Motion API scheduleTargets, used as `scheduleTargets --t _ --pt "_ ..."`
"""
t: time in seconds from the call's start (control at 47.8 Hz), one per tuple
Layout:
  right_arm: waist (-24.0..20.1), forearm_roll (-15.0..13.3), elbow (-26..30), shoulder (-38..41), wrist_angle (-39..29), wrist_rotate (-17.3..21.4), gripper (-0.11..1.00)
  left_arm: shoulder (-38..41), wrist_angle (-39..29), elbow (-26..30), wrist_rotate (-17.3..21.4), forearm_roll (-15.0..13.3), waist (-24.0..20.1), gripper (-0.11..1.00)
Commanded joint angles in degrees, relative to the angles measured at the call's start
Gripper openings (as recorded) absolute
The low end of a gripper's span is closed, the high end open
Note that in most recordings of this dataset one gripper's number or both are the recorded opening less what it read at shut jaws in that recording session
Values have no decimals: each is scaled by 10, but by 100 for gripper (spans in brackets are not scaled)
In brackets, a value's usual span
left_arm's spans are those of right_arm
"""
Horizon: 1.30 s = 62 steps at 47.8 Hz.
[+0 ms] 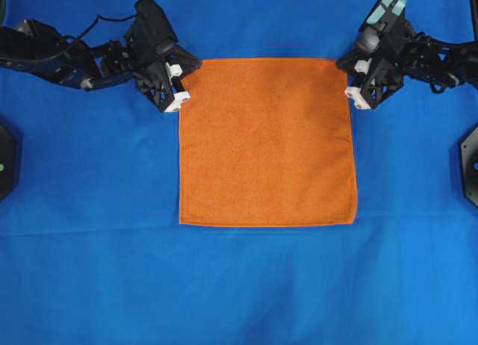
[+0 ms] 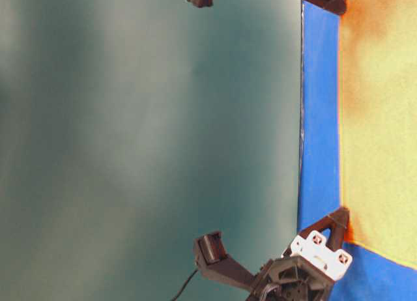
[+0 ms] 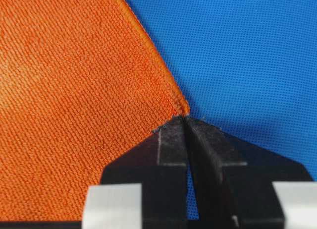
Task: Fold the orange towel.
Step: 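Lift the far edge with both grippers and fold it toward the near edge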
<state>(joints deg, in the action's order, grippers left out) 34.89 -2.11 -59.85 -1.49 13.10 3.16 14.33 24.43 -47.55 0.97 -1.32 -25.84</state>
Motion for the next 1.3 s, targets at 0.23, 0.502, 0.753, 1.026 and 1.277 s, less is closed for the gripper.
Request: scheduleTargets --t 0.23,0.502,0.753,1.026,1.277 --pt "3 2 -1 -77 -31 -1 2 -87 -42 21 62 0 -9 1" --pt "-3 2 -2 -83 -35 0 2 -91 -62 21 62 0 -4 1" --pt "-34 3 -3 -94 -75 5 2 -94 -83 8 60 0 27 1" --pt "-134 18 -5 -137 -173 37 2 -108 -128 -13 56 0 110 1" --pt "-247 19 -6 -153 -210 100 2 -124 -176 -13 25 -1 219 1"
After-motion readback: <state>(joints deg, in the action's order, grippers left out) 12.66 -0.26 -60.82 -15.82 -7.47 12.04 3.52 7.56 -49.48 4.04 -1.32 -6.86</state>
